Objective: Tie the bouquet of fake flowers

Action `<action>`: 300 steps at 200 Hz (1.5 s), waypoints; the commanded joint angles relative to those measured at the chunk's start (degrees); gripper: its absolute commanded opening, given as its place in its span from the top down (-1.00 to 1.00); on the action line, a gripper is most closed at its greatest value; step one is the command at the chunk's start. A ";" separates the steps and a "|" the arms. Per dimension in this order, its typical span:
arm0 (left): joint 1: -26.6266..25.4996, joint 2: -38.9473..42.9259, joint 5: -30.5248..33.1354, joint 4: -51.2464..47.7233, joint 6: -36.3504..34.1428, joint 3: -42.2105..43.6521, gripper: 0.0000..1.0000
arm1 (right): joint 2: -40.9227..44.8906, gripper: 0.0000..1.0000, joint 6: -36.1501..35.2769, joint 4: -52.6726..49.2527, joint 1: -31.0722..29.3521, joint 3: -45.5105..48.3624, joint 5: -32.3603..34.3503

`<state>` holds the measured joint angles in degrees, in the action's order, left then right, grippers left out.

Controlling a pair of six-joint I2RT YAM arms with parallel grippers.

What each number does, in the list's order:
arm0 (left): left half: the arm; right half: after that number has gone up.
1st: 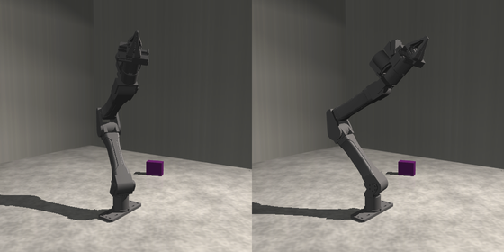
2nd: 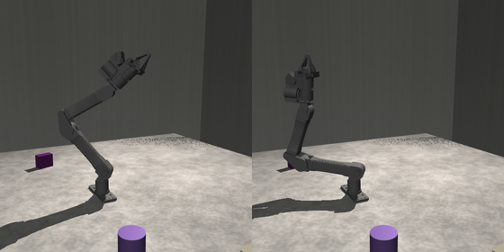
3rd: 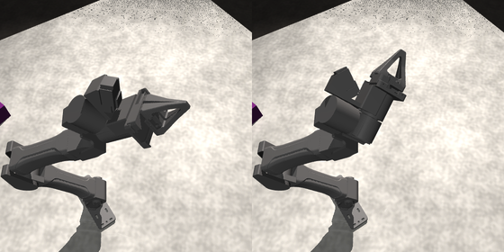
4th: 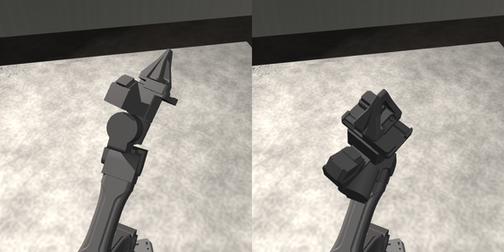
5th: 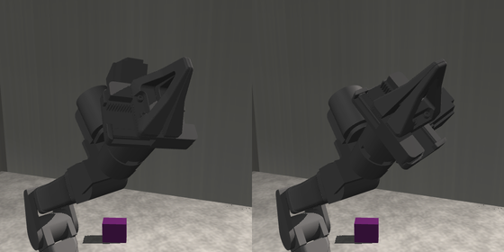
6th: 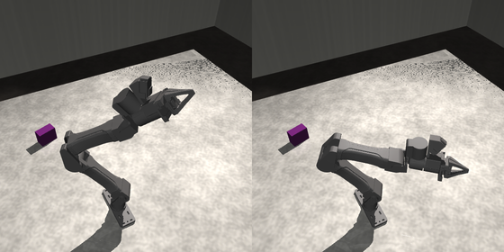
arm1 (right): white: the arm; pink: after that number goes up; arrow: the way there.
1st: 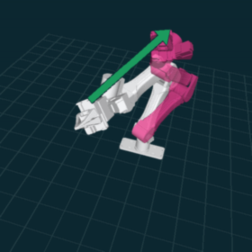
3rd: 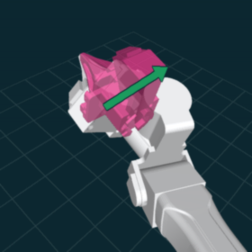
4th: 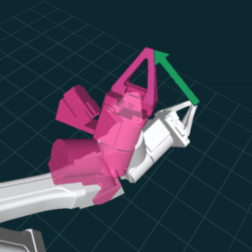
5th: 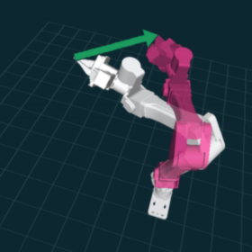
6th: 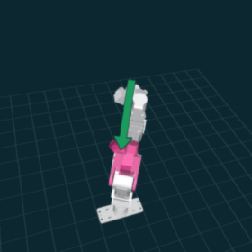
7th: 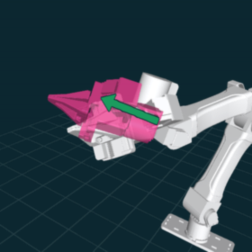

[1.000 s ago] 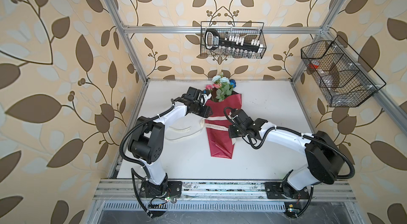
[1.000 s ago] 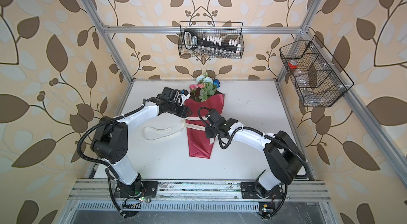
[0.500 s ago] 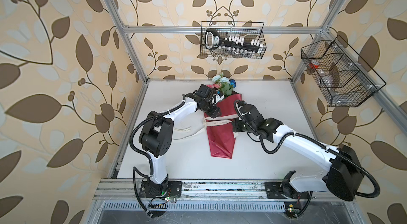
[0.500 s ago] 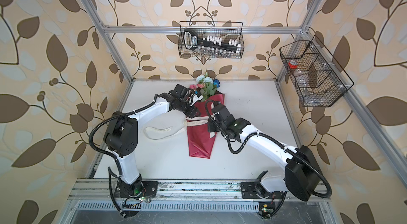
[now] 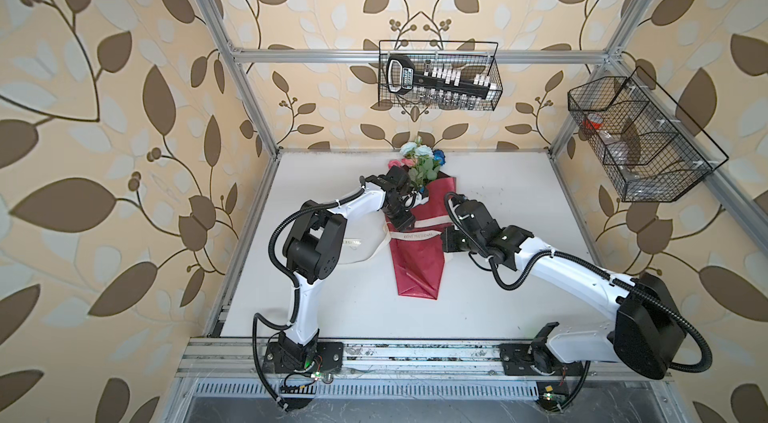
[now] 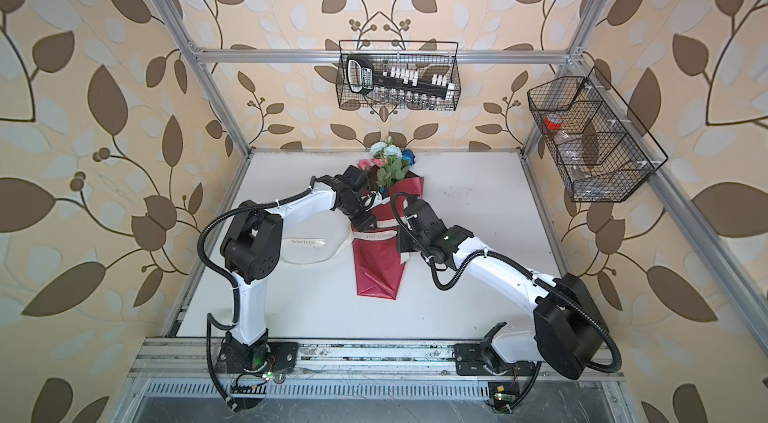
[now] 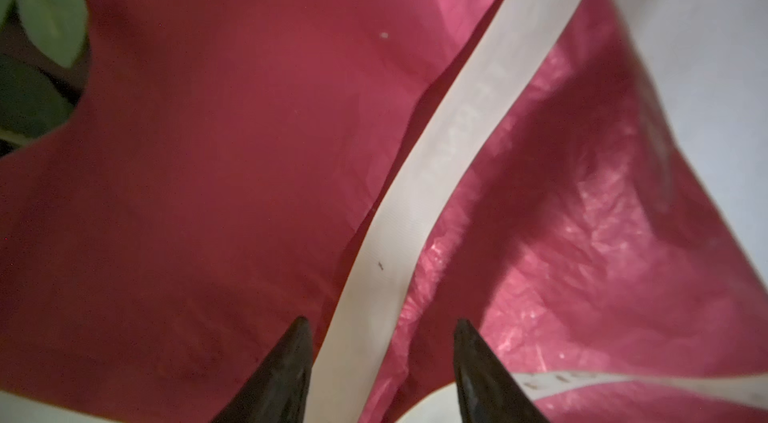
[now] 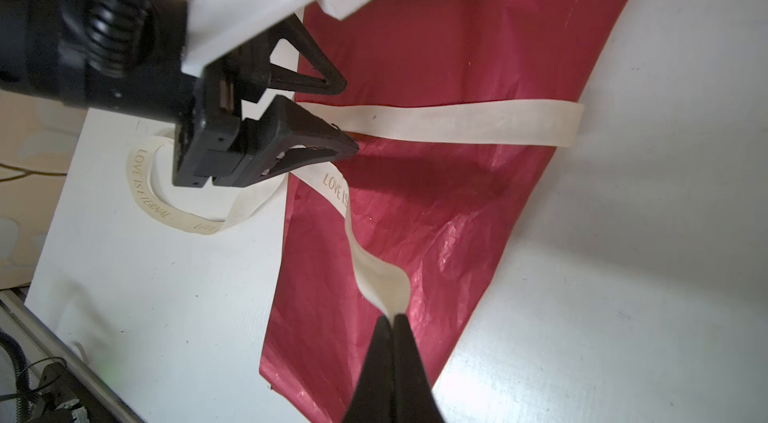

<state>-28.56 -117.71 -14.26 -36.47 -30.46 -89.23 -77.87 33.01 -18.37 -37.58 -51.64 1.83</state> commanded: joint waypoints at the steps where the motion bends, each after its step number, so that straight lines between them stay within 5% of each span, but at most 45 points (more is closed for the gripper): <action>1: -0.25 -0.31 5.39 -2.03 -4.08 -2.94 -0.11 | -0.52 1.00 0.67 1.39 -0.01 1.41 -1.36; 52: -0.62 -3.45 8.21 -3.96 -4.02 -5.22 -0.01 | -1.85 1.00 0.89 2.79 0.02 1.63 -2.05; 102: -0.85 -4.28 7.14 -7.90 -3.20 -8.30 0.80 | -0.81 1.00 0.83 2.13 1.47 1.36 0.48; 133: -0.97 -2.41 6.92 -7.51 -3.04 -8.08 1.00 | 1.54 1.00 0.47 2.77 3.38 1.78 0.32; 300: -1.83 -0.54 -1.50 -2.94 4.40 -12.65 1.00 | 12.68 1.00 -1.75 -3.75 12.29 2.59 12.63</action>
<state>-29.71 -120.70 -12.71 -40.40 -28.32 -98.70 -66.72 31.90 -19.73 -26.79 -50.61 11.66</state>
